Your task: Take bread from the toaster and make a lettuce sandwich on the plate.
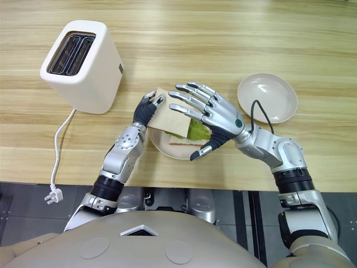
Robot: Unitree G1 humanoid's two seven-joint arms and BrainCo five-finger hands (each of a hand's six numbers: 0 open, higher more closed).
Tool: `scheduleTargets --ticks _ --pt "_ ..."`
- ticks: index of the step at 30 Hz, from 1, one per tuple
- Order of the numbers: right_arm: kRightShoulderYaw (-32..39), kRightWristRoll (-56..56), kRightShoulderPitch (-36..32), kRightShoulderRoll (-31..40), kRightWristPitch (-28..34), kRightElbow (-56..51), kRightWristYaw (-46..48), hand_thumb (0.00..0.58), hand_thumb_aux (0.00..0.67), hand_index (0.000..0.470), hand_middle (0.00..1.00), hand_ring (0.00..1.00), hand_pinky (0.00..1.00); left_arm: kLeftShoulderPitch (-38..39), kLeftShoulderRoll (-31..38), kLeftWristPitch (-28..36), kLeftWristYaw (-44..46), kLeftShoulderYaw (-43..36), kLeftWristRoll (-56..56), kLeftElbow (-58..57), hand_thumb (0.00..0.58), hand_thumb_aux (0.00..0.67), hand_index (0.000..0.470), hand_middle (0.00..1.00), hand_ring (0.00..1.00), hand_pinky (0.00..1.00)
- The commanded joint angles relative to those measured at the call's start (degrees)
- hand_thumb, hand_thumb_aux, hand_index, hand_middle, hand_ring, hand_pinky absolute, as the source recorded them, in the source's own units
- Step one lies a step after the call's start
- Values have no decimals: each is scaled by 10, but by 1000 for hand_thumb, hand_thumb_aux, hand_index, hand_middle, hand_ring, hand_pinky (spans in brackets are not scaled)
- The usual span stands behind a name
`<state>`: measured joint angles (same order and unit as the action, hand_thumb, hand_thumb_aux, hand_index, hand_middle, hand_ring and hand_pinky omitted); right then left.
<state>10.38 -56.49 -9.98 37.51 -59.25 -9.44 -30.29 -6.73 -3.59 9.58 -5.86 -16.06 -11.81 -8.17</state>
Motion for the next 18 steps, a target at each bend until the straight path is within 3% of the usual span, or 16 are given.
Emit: scheduleTargets --ticks 1,10,18 --pt "2 -5 0 7 4 -6 -10 0 0 0 0 0 0 -7 -110 16 -11 -27 -16 27 580 670 460 1000 1000 1000" --pt "7 -4 -3 9 6 -9 -19 0 0 0 0 0 0 2 -123 26 -14 -62 -43 17 580 670 460 1000 1000 1000" --pt "40 -20 -19 29 -5 -34 0 0 0 0 0 0 0 -15 -142 6 -21 -81 -45 -64 580 670 460 1000 1000 1000"
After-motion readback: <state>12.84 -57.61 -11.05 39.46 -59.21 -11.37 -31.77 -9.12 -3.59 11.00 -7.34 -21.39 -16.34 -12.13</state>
